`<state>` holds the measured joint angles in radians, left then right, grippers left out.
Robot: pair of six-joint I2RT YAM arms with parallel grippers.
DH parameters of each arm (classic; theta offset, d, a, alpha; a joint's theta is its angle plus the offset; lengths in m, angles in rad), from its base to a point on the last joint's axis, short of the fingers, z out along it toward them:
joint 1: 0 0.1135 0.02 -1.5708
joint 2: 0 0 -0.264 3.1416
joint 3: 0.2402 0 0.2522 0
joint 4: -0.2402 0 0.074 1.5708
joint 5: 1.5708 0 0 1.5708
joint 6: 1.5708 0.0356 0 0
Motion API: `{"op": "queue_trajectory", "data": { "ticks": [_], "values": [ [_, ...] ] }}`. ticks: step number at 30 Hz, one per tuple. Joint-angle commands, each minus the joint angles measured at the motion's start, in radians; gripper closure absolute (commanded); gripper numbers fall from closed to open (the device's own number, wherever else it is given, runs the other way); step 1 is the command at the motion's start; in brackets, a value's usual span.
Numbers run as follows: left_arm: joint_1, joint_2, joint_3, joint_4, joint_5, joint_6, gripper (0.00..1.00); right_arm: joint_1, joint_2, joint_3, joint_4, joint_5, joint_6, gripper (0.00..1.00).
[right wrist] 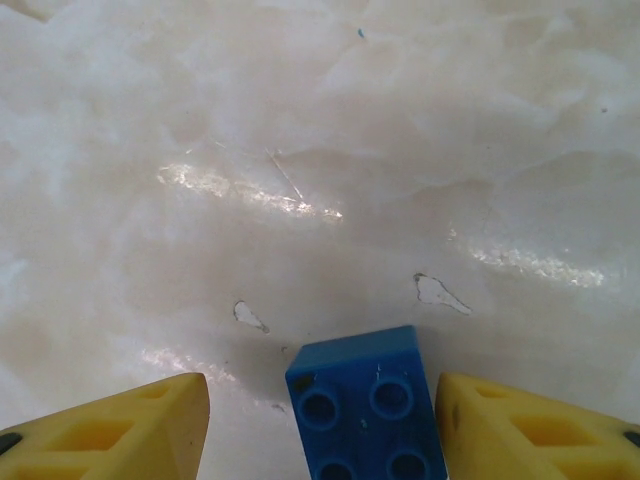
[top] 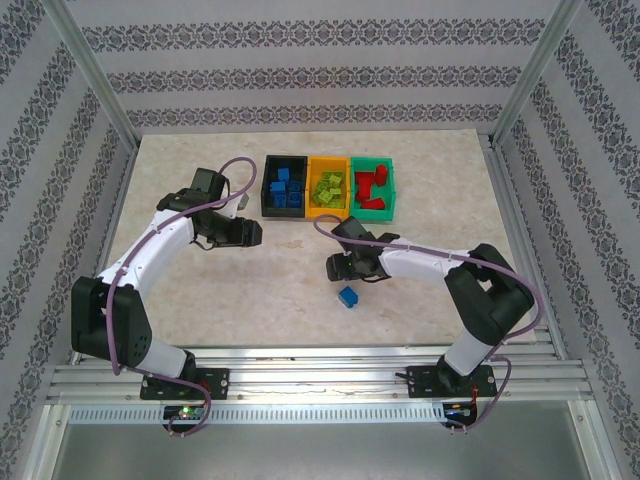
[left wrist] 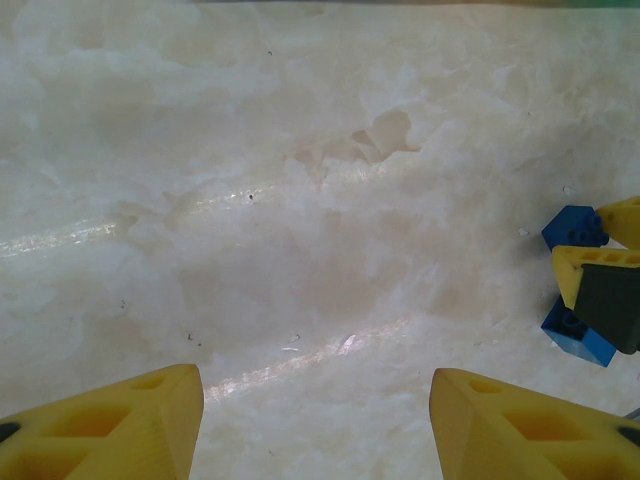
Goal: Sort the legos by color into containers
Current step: Move the lego to the center of the table, then pick up the lego from the center of the table, then place the lego in the container.
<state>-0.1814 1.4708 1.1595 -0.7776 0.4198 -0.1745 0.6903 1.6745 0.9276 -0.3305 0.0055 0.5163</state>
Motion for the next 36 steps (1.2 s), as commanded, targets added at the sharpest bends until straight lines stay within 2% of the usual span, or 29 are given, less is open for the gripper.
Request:
{"op": "queue_trajectory", "data": {
  "ticks": [1, 5, 10, 15, 20, 26, 33, 36],
  "values": [
    [0.010, -0.001, -0.013, -0.020, 0.022, 0.024, 0.38, 0.009, 0.030, 0.013, -0.050, 0.006, -0.021, 0.38],
    [0.010, 0.004, -0.010, -0.020, 0.028, 0.025, 0.38, 0.010, 0.034, -0.008, -0.052, 0.001, -0.019, 0.42],
    [0.010, 0.007, -0.009, -0.021, 0.028, 0.026, 0.38, 0.009, 0.026, -0.028, -0.033, 0.000, -0.019, 0.63],
    [0.010, 0.010, -0.009, -0.021, 0.027, 0.026, 0.38, 0.006, 0.030, 0.061, -0.042, -0.002, -0.054, 0.66],
    [0.011, 0.014, -0.009, -0.023, 0.019, 0.027, 0.38, -0.005, 0.114, 0.279, -0.051, -0.065, -0.092, 0.65],
    [0.013, 0.015, -0.006, -0.029, -0.016, 0.035, 0.38, -0.024, 0.311, 0.621, -0.072, -0.135, -0.114, 0.65],
    [0.019, 0.014, -0.009, -0.033, -0.033, 0.037, 0.38, -0.100, 0.553, 1.012, -0.106, -0.208, -0.085, 0.64],
    [0.019, 0.007, -0.010, -0.031, -0.030, 0.037, 0.38, -0.124, 0.624, 1.132, -0.101, -0.237, -0.057, 0.60]
  ]
}}
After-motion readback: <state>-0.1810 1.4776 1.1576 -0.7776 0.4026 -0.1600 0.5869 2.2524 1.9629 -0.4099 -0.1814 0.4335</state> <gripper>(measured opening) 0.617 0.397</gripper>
